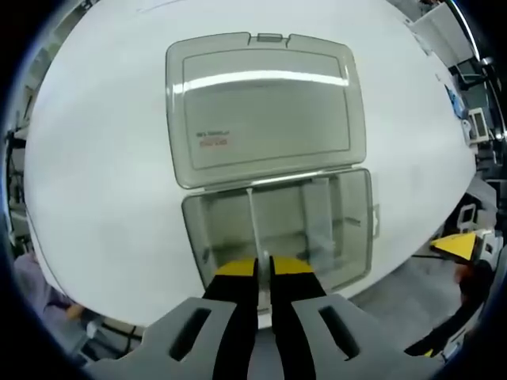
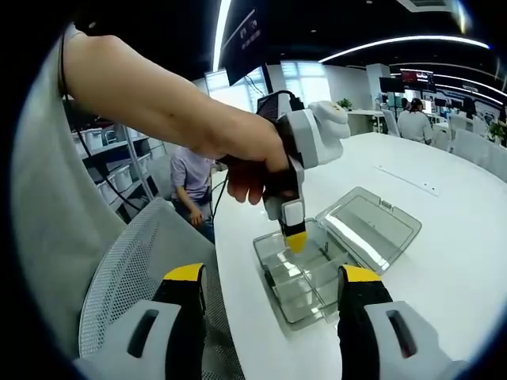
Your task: Insert the divider into the dual guide fixture by aligning both edges with the guide slots and pushing it downward to the bottom, including one-sided entry, uneven engagement, binding, and posture correction.
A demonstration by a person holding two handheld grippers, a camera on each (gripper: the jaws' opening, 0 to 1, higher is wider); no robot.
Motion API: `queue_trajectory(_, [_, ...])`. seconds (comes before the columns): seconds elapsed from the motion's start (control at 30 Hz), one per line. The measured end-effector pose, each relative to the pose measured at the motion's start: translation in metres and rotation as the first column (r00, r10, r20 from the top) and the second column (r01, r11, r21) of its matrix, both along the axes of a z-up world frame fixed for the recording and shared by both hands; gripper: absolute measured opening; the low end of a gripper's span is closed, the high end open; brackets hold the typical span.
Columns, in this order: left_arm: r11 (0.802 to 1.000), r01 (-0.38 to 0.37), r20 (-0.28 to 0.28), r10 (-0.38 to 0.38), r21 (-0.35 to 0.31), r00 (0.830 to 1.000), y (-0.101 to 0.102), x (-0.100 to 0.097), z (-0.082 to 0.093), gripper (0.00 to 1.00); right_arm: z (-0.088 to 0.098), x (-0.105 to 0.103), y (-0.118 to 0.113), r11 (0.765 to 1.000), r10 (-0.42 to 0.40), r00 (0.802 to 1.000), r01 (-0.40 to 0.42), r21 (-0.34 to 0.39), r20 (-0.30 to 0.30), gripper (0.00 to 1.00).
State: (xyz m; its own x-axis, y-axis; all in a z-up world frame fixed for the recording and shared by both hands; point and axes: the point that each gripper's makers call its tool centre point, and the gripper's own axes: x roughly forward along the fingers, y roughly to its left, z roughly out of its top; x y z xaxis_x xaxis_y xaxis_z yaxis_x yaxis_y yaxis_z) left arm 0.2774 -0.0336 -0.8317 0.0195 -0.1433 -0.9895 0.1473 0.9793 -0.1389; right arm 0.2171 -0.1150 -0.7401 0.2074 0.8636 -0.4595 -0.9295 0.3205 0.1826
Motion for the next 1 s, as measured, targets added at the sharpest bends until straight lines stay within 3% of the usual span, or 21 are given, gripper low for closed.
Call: queue_trajectory(1.0, [1.0,0.013,0.008,-0.013,0.018,1.0,0.0003,0.0045,-0.0072,0.01,-0.0014,0.0007,-0.0004,1.0,-0.002,1.0,0.002,0.0,-0.004,0.64])
